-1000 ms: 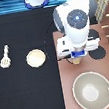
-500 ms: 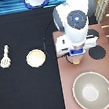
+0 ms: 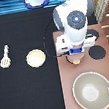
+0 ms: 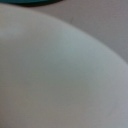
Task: Take the lid off the pot, put the pot on the plate, and use the tool to push the pot to the front of the table.
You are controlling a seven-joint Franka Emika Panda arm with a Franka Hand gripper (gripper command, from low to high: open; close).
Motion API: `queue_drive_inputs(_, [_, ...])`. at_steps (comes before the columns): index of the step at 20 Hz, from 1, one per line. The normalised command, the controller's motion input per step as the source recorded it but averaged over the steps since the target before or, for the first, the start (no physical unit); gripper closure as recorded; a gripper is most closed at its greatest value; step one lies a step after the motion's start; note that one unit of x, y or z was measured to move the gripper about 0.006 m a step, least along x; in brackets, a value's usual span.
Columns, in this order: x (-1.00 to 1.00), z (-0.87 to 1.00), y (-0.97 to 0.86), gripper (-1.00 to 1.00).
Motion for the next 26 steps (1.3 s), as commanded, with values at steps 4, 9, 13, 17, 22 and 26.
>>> queue_drive_inputs(4, [-0.08,0.08,0.0,1.0])
queue_drive_inputs(9, [-0.15,-0.01,-0.09,1.0])
queue_drive_inputs(13, [-0.13,-0.15,-0.1,1.0])
queue_drive_inputs(17, [-0.17,0.17,-0.02,1.0])
queue_drive_inputs(22, [-0.59,0.75,-0.04,1.0])
queue_drive_inputs(26, [-1.0,0.45,-0.01,1.0])
